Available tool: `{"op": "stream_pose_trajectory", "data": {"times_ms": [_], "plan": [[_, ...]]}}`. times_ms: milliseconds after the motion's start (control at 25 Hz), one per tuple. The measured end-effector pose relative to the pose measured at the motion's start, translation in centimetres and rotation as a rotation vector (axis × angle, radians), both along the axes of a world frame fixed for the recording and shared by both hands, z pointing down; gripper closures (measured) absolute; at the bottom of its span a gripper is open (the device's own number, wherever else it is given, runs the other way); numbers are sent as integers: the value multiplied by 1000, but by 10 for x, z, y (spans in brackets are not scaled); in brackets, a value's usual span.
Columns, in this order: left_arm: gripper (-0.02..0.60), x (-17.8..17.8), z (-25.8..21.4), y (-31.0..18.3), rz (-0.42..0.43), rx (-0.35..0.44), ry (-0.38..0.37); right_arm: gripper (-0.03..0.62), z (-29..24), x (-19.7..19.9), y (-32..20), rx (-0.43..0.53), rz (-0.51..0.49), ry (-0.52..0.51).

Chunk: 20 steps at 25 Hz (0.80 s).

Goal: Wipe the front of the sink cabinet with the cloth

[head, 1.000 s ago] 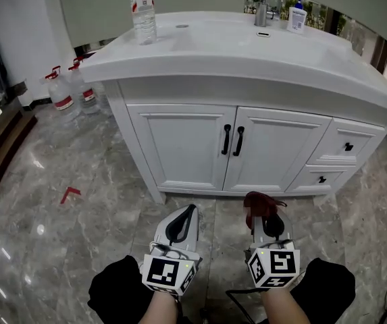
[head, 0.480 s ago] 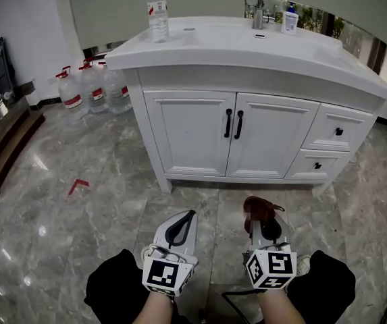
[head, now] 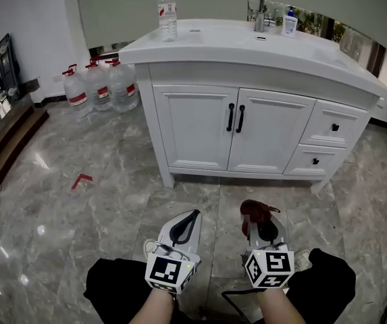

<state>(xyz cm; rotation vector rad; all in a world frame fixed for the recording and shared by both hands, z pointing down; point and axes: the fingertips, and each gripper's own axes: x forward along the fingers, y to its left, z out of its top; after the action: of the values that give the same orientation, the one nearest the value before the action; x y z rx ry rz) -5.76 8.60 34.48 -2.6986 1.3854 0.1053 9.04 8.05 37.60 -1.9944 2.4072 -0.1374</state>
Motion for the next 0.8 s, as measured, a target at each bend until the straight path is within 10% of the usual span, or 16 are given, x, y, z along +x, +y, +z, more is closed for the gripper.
{"op": "stream_pose_trajectory", "data": {"times_ms": [800], "plan": [[581, 11, 5, 3, 26, -16, 11, 516, 14, -18, 1, -14, -61, -4]]}}
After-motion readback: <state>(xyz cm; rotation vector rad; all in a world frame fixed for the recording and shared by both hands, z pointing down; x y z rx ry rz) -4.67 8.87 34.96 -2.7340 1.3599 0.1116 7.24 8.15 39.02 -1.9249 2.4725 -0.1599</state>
